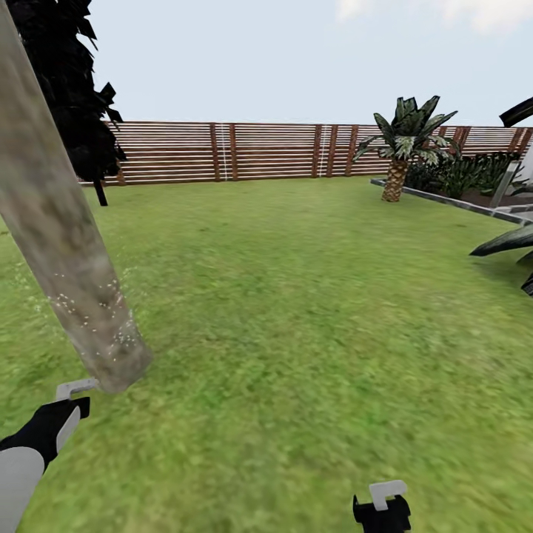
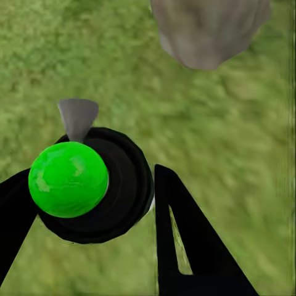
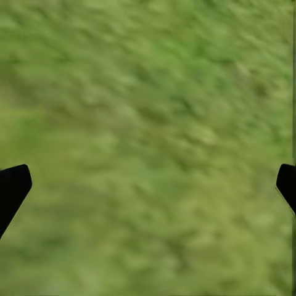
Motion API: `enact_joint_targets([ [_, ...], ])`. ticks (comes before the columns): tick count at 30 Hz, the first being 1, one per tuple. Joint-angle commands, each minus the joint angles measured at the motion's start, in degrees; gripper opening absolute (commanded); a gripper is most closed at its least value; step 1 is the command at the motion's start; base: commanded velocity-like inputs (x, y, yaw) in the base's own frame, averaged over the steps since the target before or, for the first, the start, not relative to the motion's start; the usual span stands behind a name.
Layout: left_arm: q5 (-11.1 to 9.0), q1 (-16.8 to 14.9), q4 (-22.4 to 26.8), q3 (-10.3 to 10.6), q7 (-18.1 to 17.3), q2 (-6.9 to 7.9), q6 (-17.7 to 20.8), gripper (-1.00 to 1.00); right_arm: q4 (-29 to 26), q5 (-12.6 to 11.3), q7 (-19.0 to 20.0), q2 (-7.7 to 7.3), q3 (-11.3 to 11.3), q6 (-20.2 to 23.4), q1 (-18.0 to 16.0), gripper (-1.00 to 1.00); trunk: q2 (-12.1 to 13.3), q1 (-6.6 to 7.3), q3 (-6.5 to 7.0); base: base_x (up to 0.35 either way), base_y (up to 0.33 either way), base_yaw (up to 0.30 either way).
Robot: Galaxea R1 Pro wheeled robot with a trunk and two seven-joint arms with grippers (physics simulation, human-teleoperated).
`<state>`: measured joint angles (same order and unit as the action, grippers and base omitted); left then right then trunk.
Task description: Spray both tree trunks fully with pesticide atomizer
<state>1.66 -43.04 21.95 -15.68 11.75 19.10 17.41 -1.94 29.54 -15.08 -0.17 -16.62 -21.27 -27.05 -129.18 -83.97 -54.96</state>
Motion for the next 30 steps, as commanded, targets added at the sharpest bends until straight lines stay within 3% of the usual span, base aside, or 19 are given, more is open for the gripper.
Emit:
enact_joint_targets([
  [1,0.2,0.0,0.1,-0.2,0.0,-0.06,0.3,-1.00,0.1,0.6,-0.2,0.00,-0.4,-0.2,0.0,1.00,0.0,-0.01,-0.05,0.241,-0.163,0.001],
  [11,0.0,0.0,0.1,-0.3,0.0,-0.63,0.0,-1.00,0.2,0.7,-0.2,0.00,-0.4,-0.2,0.0,1.00,0.0,-0.01,-0.05,0.241,-0.164,0.019],
  [23,0.0,0.0,0.2,-0.4,0.3,-0.84,-0.6,-1.00,0.2,0.7,-0.2,0.00,-0.4,-0.2,0.0,1.00,0.0,-0.01,-0.05,0.148,-0.219,0.255],
  [30,-0.1,0.0,0.2,-0.4,0.5,-0.90,-0.6,-1.00,0.1,0.7,-0.2,0.00,-0.4,-0.2,0.0,1.00,0.0,-0.01,-0.05,0.174,-0.239,0.032],
])
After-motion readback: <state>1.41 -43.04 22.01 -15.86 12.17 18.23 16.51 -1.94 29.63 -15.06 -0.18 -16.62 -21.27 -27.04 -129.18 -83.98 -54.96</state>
